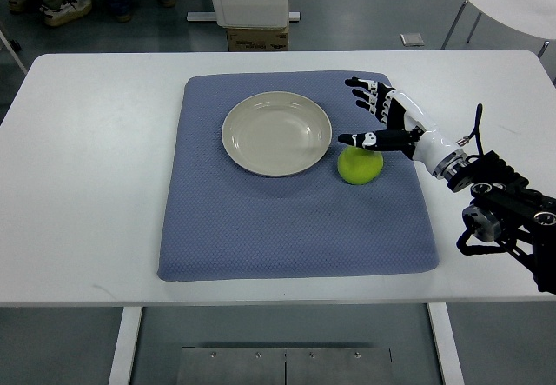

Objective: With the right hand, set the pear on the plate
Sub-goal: 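Close the right hand's fingers around the green pear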

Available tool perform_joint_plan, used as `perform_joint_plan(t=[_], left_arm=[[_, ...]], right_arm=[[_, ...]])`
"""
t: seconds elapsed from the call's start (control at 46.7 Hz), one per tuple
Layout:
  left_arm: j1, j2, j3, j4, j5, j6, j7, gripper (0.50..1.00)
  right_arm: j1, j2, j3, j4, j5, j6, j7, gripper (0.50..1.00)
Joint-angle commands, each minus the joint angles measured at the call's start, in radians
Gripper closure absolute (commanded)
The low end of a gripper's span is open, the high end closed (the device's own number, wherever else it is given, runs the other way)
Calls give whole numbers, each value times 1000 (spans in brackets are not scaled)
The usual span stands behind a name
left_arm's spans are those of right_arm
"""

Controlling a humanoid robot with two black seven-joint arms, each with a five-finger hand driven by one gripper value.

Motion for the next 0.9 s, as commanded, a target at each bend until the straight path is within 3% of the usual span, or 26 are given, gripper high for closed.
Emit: perform_joint_plan(t=[0.0, 0.535, 0.877], left_arm=[[0, 0, 0, 1, 0, 0, 0, 500], [0, 0, 0, -1, 0, 0, 0, 500], [0, 0, 0, 1, 0, 0, 0, 500]], right_arm=[[-2, 0, -6, 0, -18, 0, 16, 500], [-5, 52, -98, -74, -53, -89, 32, 500], [-8, 54, -140, -87, -53, -92, 32, 500]])
